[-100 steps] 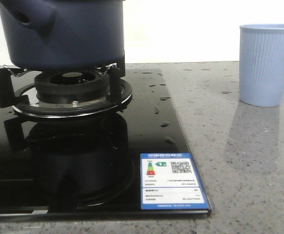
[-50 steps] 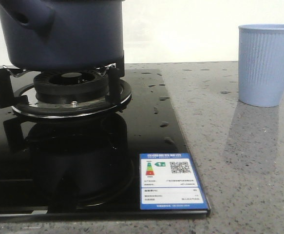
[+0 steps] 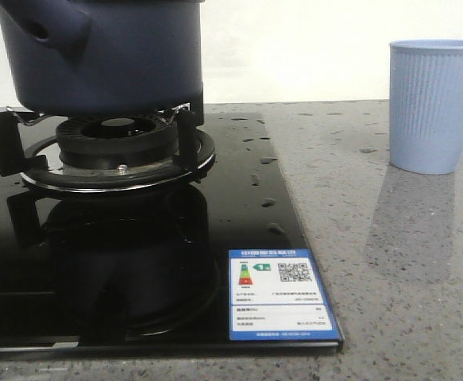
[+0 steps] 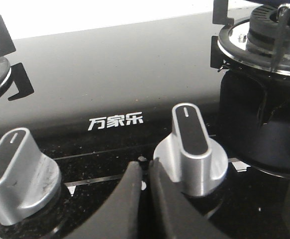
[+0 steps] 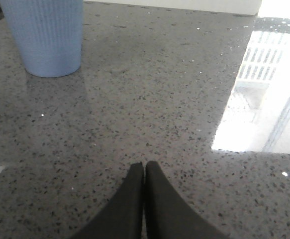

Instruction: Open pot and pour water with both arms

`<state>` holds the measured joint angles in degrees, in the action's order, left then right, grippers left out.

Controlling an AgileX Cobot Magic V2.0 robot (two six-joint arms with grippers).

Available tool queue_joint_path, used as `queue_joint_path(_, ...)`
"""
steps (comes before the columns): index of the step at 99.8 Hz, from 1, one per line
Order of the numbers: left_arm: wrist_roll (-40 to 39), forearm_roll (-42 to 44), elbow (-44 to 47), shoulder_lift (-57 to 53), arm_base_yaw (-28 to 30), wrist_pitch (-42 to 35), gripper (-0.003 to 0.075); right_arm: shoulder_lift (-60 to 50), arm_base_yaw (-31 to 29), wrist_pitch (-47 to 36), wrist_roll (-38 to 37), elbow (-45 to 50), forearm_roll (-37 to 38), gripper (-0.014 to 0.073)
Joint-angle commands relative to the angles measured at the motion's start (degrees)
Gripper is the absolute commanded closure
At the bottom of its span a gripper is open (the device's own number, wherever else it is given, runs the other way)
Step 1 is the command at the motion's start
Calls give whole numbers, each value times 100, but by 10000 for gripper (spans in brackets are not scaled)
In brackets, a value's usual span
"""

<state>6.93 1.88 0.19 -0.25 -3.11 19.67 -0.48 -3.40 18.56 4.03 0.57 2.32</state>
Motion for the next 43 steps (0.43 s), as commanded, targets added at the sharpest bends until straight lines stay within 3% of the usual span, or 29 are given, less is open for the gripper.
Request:
queue_joint_path(1, -3, -36, 158, -132, 12, -187, 740, -101, -59, -98, 59, 78, 0, 640)
queue_joint_path(43, -3, -36, 158, -132, 12, -187, 740, -101, -85, -98, 59, 78, 0, 640)
